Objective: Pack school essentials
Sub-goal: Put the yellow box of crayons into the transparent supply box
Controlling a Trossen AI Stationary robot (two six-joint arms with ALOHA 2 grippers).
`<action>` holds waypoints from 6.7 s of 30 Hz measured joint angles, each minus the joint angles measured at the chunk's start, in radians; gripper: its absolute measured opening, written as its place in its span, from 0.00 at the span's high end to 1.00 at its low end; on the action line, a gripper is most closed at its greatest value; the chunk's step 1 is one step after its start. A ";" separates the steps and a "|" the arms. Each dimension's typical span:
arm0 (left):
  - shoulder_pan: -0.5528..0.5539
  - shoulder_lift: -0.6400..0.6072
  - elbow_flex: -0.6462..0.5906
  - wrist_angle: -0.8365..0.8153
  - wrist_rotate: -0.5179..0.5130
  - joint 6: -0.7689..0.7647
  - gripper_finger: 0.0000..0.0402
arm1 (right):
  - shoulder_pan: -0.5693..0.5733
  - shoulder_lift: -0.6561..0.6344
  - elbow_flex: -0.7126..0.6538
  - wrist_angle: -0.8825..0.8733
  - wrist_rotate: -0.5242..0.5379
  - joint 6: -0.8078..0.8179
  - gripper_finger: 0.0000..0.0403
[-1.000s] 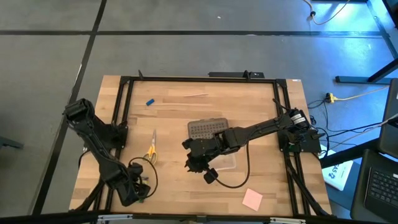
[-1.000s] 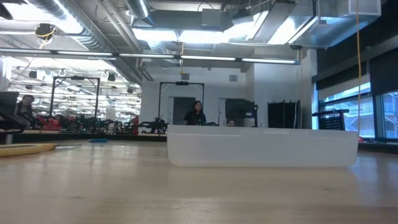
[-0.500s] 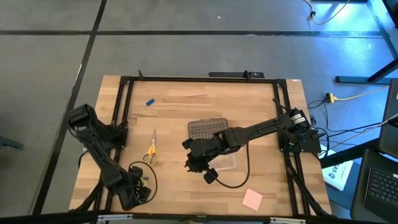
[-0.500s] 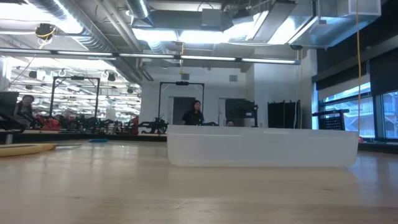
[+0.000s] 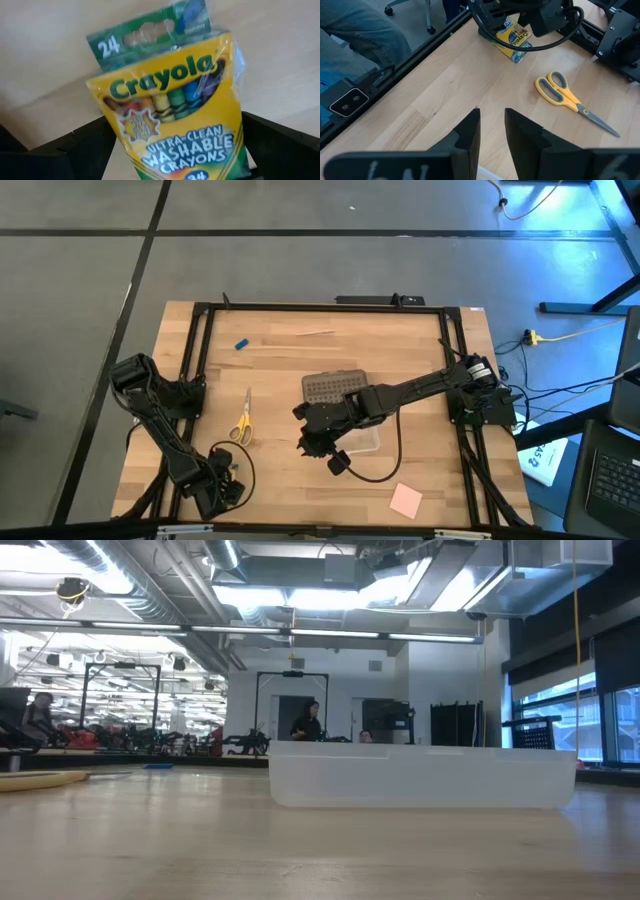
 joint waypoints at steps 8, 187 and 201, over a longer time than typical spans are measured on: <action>-0.003 0.000 0.000 -0.043 -0.083 0.048 0.01 | 0.000 0.000 0.000 0.000 0.000 0.000 0.77; 0.673 0.128 -0.001 0.846 -0.287 2.013 0.28 | 0.065 -0.372 0.000 -0.489 0.316 0.460 0.77; 0.672 0.128 0.000 0.847 -0.291 2.011 0.12 | 0.064 -0.372 0.000 -0.489 0.316 0.461 0.77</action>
